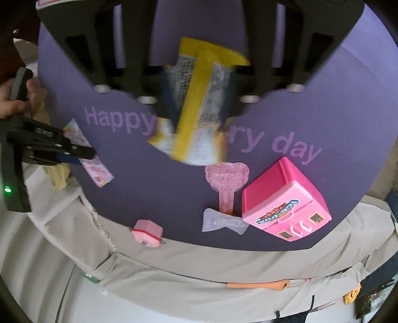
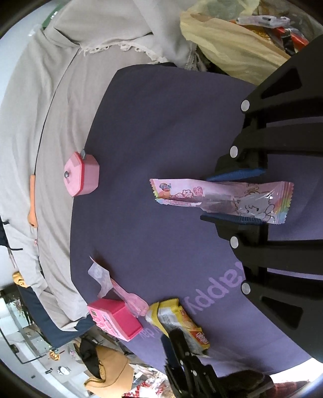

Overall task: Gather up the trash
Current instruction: 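Lift and carry the candy stick wrapper and yellow snack bag toward the yellow bag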

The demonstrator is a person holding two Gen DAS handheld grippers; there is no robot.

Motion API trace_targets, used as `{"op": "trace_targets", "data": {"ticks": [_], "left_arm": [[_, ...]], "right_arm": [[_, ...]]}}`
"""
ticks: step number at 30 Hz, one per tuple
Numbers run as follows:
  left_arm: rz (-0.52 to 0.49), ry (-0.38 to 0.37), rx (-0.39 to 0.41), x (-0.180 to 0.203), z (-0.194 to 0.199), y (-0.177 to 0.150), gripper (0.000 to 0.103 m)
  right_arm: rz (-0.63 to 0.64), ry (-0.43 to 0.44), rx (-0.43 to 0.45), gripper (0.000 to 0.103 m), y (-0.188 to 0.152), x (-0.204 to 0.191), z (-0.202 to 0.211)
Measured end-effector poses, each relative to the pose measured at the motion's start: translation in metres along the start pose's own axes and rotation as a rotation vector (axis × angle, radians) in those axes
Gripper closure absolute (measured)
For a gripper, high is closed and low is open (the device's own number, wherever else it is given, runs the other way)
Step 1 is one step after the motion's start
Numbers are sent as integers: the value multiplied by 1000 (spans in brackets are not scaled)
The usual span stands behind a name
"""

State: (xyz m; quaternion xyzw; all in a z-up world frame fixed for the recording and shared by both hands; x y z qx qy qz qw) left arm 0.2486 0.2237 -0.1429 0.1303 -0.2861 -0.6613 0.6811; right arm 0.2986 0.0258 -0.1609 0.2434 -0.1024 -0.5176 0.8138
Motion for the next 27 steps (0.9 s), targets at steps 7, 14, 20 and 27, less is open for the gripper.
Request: {"op": "trace_targets", "data": {"ticks": [7, 14, 20, 27], "left_arm": [[26, -13, 19, -3, 9, -6, 84], [2, -39, 40, 5, 13, -3, 64], [-88, 14, 38, 11, 1, 6, 51], [-83, 29, -29, 6, -19, 2, 49]], "right_arm": [[24, -52, 20, 69, 16, -6, -12], [98, -115, -8, 81, 19, -12, -11], [91, -111, 11, 83, 12, -3, 7], [40, -77, 45, 83, 8, 11, 24]]}}
Point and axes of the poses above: each gripper's, at about its wrist camera, not at the fingertips, and z roughly against the way its jaws point, x to its right, y to its top, the point moved 5 cm from there along -z, roughly the way its jaws point, and after that the axes turned 4 degrees about z, right-handed, at the moved point
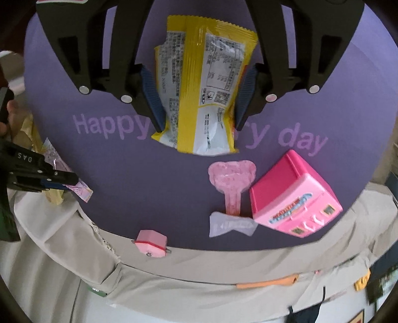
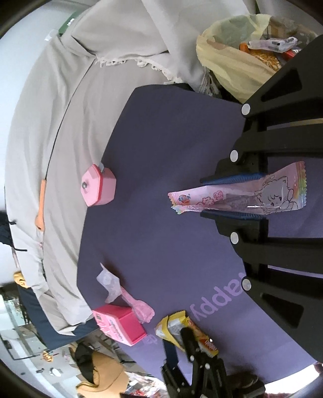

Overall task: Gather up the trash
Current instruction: 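Lift and carry the candy stick wrapper and yellow snack bag toward the yellow bag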

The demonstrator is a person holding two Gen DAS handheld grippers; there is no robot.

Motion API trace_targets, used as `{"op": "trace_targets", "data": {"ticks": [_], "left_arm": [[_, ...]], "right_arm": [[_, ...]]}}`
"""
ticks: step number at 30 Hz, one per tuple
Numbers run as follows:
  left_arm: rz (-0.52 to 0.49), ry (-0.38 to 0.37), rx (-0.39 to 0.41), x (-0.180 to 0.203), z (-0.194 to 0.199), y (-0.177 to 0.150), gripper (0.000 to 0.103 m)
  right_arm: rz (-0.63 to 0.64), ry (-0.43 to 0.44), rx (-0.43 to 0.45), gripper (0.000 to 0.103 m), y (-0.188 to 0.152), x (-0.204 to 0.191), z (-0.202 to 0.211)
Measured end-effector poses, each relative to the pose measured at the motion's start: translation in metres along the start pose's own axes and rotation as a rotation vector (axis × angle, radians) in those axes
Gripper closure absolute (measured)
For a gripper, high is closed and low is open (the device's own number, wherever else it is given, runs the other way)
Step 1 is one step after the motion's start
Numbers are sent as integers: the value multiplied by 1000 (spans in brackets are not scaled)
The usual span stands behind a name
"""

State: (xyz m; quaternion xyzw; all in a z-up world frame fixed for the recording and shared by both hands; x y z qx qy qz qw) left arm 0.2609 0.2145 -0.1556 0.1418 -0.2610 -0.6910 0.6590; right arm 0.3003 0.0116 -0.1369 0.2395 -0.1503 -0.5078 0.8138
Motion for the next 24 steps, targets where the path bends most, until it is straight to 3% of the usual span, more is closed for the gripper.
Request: {"op": "trace_targets", "data": {"ticks": [5, 10, 14, 24], "left_arm": [[42, -8, 9, -5, 7, -2, 70], [131, -12, 72, -23, 36, 10, 73], [142, 0, 129, -23, 68, 28, 73], [68, -36, 311, 46, 151, 75, 73]], "right_arm": [[-9, 12, 42, 83, 2, 0, 16], [-14, 28, 105, 83, 7, 3, 44], [-13, 32, 159, 83, 12, 9, 68], [-62, 12, 326, 83, 11, 54, 152]]}}
Point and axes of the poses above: each gripper's, at about its wrist camera, not at the fingertips, and z roughly against the way its jaws point, x to its right, y to its top, the point moved 5 cm from there along -z, roughly the way its jaws point, and after that the axes turned 4 degrees about z, right-handed, at the moved point
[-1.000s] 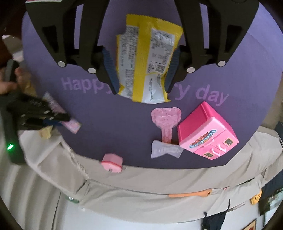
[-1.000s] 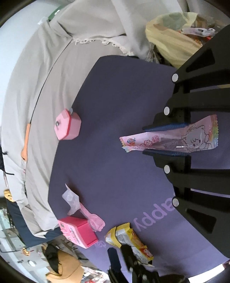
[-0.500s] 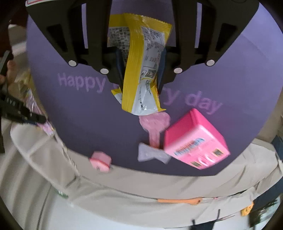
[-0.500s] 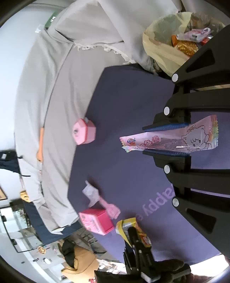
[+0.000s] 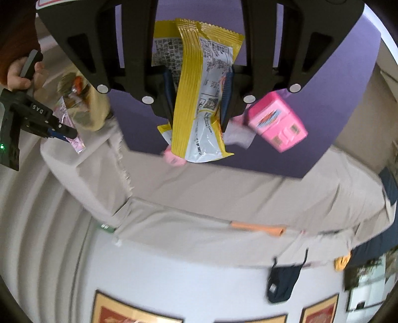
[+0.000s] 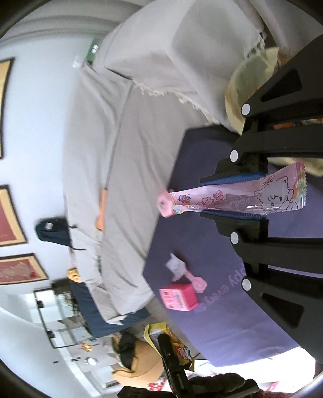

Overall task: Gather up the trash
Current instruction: 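Lift and carry the candy stick wrapper and yellow snack bag toward the yellow bag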

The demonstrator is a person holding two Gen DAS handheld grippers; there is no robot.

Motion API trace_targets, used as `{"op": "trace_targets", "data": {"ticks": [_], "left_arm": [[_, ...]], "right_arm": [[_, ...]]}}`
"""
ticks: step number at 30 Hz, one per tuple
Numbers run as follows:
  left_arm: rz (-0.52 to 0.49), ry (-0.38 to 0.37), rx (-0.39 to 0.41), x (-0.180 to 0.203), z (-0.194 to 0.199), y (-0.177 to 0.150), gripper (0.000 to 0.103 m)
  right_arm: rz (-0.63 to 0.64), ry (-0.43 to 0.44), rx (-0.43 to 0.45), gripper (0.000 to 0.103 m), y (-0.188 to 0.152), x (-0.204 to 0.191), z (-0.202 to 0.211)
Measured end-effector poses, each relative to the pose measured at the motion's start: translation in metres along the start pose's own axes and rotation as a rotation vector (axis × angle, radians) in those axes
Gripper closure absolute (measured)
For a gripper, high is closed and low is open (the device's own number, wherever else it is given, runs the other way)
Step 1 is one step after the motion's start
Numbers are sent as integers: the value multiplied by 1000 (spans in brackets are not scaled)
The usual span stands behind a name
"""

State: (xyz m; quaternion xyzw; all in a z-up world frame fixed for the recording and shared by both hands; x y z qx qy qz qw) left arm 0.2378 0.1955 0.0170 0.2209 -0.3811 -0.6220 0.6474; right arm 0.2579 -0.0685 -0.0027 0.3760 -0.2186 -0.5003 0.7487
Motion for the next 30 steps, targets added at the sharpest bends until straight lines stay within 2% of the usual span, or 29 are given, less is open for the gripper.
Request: {"op": "trace_targets", "data": {"ticks": [6, 11, 18, 24, 30], "left_arm": [[-115, -69, 46, 88, 2, 9, 73], [-196, -155, 13, 156, -15, 5, 73], [-274, -262, -41, 238, -50, -9, 73], [-274, -335, -112, 275, -81, -32, 73], [-262, -352, -181, 287, -111, -55, 72]], "right_arm": [[-28, -43, 61, 83, -5, 38, 45], [-98, -84, 92, 83, -26, 84, 77], [-187, -132, 82, 83, -63, 141, 97], [-252, -136, 54, 83, -90, 171, 88], [-275, -117, -13, 83, -114, 184, 52]]}}
Point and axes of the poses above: each gripper's, at about its wrist camera, not at the fingertips, and z roughly against the way its jaws point, x to its right, y to its top, the point moved 5 cm from there along -z, roughly the way its jaws point, and after that the axes turned 4 degrees about z, right-handed, at the moved point
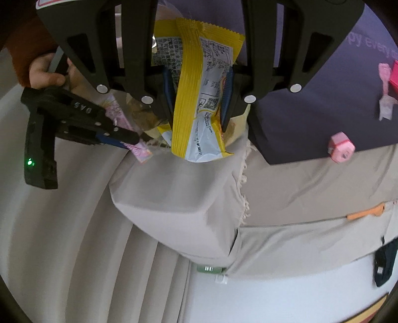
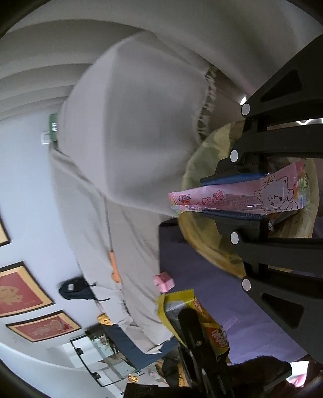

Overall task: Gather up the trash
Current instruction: 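Lift and carry the candy stick wrapper and yellow snack bag toward the yellow bag, then open both grippers to drop the wrapper and snack bag into the yellow bag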

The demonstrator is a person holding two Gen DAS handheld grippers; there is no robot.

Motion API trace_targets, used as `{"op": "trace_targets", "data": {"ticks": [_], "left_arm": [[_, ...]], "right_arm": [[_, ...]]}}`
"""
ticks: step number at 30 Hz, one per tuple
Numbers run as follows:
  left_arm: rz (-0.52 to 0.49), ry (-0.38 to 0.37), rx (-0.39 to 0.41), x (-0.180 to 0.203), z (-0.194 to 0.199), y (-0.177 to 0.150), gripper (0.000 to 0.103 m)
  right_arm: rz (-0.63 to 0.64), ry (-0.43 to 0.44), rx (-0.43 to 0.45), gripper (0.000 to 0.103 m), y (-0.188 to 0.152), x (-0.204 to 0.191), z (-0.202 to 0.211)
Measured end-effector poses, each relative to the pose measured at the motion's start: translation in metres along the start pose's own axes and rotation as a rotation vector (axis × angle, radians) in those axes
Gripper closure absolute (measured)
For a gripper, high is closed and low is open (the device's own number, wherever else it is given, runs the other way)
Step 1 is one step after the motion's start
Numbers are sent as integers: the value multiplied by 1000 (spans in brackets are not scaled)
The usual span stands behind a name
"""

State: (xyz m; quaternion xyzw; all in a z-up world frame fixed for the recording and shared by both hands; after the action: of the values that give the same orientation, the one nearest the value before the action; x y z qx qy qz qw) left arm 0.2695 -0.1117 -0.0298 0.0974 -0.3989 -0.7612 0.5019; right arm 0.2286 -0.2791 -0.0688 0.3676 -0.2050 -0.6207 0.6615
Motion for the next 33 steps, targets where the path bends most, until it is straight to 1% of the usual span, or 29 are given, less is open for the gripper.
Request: {"op": "trace_targets", "data": {"ticks": [3, 5, 7, 8, 12, 16, 23, 24, 28, 30, 33], "left_arm": [[23, -4, -22, -5, -9, -5, 72], [32, 0, -32, -8, -15, -7, 72], [39, 2, -36, -10, -18, -9, 72], [44, 2, -37, -12, -19, -9, 71], [56, -1, -50, -13, -27, -11, 71], [63, -26, -78, -8, -40, -17, 71], [29, -66, -131, 19, -76, -29, 71], [25, -72, -136, 24, -82, -30, 69], [48, -83, -152, 28, -100, -31, 54], [74, -88, -165, 27, -106, -30, 52], [74, -62, -157, 21, -107, -30, 51]], "right_arm": [[-11, 17, -30, 82, -9, 1, -17], [-32, 49, -61, 73, -14, 3, -29], [-46, 63, -64, 54, -16, 5, -34], [-57, 67, -59, 52, -17, 7, -35], [-81, 74, -50, 51, -17, 14, -34], [-93, 27, -23, 51, -15, 28, -25], [-111, -47, 15, 51, -15, 56, -8], [-114, -52, 17, 51, -15, 58, -6], [-145, -75, 25, 51, -18, 75, -2], [-154, -77, 22, 51, -19, 80, -2], [-162, -73, 17, 51, -23, 82, -3]]}}
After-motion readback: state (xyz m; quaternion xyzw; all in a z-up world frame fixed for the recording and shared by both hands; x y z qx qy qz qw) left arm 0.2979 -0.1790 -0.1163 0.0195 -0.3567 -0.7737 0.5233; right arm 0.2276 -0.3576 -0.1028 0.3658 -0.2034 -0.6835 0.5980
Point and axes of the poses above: each gripper's, at about its wrist camera, not at the fingertips, and z roughly against the way its jaws point, x to its right, y to its top, the point moved 5 cm from there along -z, roughly the way its jaws point, and after that the axes turned 4 degrees about z, right-handed, at the moved point
